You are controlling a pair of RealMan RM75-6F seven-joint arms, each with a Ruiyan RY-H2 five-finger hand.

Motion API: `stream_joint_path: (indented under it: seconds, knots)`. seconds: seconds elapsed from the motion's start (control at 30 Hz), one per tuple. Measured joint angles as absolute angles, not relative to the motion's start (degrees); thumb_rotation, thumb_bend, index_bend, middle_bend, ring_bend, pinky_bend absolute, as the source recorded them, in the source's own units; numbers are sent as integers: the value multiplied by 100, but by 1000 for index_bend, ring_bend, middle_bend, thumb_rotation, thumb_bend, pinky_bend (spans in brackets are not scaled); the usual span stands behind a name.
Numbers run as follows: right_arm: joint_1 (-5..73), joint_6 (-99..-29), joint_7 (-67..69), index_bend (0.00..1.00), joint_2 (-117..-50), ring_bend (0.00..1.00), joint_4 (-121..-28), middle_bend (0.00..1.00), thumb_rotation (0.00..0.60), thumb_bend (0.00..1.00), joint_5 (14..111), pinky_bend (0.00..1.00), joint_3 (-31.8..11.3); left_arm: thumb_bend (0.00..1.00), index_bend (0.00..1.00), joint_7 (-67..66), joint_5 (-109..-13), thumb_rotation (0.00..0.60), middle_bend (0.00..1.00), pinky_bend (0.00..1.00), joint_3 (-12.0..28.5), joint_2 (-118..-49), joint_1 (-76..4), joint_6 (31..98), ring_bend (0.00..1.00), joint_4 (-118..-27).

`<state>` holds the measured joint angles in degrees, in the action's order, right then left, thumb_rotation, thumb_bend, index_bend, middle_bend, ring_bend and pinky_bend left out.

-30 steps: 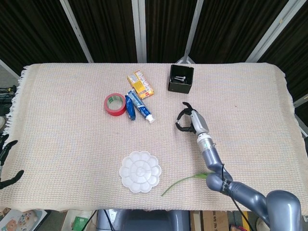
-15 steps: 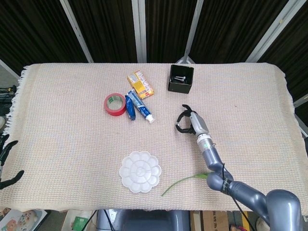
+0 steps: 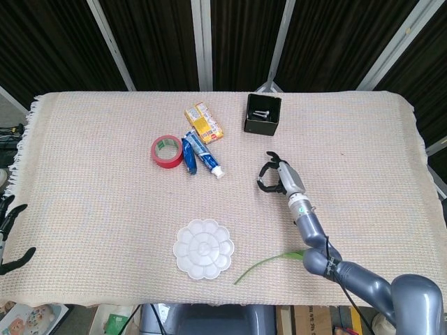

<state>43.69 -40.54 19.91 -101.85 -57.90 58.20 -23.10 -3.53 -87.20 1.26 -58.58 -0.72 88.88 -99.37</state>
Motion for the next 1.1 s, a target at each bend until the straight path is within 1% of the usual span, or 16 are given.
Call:
stream_joint_path:
  seconds: [0.2, 0.47, 0.67, 0.9, 1.1]
  knots:
    - [4351, -3989, 1981, 595, -10128, 112, -5811, 114, 600, 384, 5765, 65, -2298, 336, 163, -397, -8748, 600, 0, 0, 118, -5870, -58, 8923, 0, -9948]
    - [4339, -3899, 1996, 528, -10006, 81, -5908, 101, 600, 385, 5757, 42, -2284, 336, 162, -428, -8726, 600, 0, 0, 121, -5880, -62, 8905, 0, -9956]
    - [4332, -3789, 2008, 496, -9886, 63, -6002, 84, 600, 384, 5747, 30, -2260, 336, 163, -437, -8716, 600, 0, 0, 123, -5884, -62, 8902, 0, -9957]
    - [4325, -3714, 2038, 482, -9793, 50, -6099, 72, 600, 385, 5765, 20, -2228, 336, 163, -457, -8714, 600, 0, 0, 121, -5890, -68, 8889, 0, -9962]
    - [4321, -3606, 2087, 430, -9688, 22, -6208, 47, 600, 384, 5822, 1, -2184, 336, 163, -461, -8691, 600, 0, 0, 130, -5891, -65, 8891, 0, -9965]
